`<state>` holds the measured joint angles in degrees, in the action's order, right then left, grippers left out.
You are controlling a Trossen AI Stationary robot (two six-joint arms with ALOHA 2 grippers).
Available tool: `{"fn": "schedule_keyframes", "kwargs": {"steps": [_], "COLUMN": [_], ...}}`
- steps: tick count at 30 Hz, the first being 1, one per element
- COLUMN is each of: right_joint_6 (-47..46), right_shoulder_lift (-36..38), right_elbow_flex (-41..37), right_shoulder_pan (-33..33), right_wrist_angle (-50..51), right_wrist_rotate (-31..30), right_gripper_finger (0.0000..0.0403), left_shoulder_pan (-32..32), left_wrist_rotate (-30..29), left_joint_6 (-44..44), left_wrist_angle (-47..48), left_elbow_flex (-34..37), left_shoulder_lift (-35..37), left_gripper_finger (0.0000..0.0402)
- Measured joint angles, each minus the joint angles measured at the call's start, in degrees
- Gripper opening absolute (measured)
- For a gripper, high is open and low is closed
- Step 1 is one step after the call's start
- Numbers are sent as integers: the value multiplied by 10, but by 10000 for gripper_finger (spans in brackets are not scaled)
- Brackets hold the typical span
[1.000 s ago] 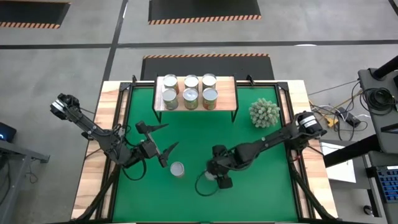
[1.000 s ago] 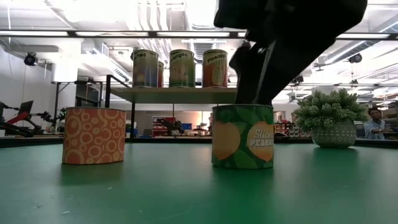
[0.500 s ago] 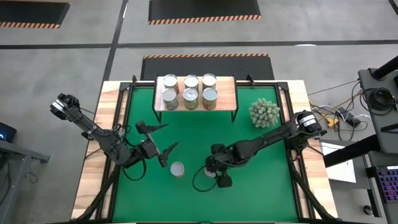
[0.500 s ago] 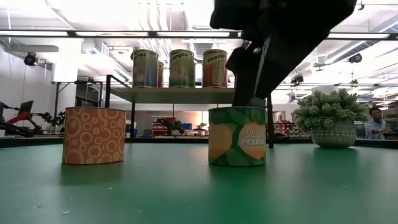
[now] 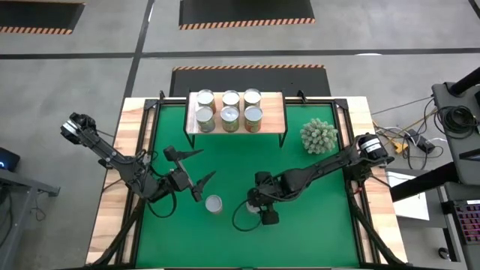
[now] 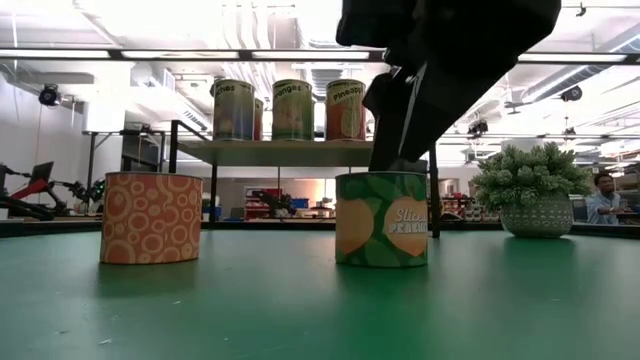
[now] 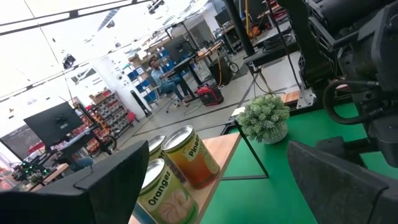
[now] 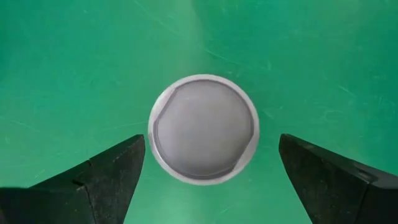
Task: Pick and place cans onto a shelf
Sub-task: Put the canned sliced peaches on the shelf
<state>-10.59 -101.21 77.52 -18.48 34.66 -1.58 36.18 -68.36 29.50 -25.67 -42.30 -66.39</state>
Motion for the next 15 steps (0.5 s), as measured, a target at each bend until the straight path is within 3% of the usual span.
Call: {"fn": "schedule_keyframes", "kwargs": {"steps": [10, 15], "right_joint_6": [-1, -8], "right_shoulder_lift": [-2, -3], "right_elbow_flex": [-5, -16], "right_shoulder_pan": [-10, -10], "right_wrist_angle": [-3, -6], "right_wrist_rotate": [-1, -29], "right_gripper_finger": [359, 359], "left_shoulder_pan": [0, 0], "left_wrist_rotate": [0, 0], "left_joint_6": [0, 0], "left_wrist_angle": [0, 0], "left_elbow_flex": [0, 0], "left_shoulder_lift": [0, 0], "left_gripper_finger": [362, 362]}}
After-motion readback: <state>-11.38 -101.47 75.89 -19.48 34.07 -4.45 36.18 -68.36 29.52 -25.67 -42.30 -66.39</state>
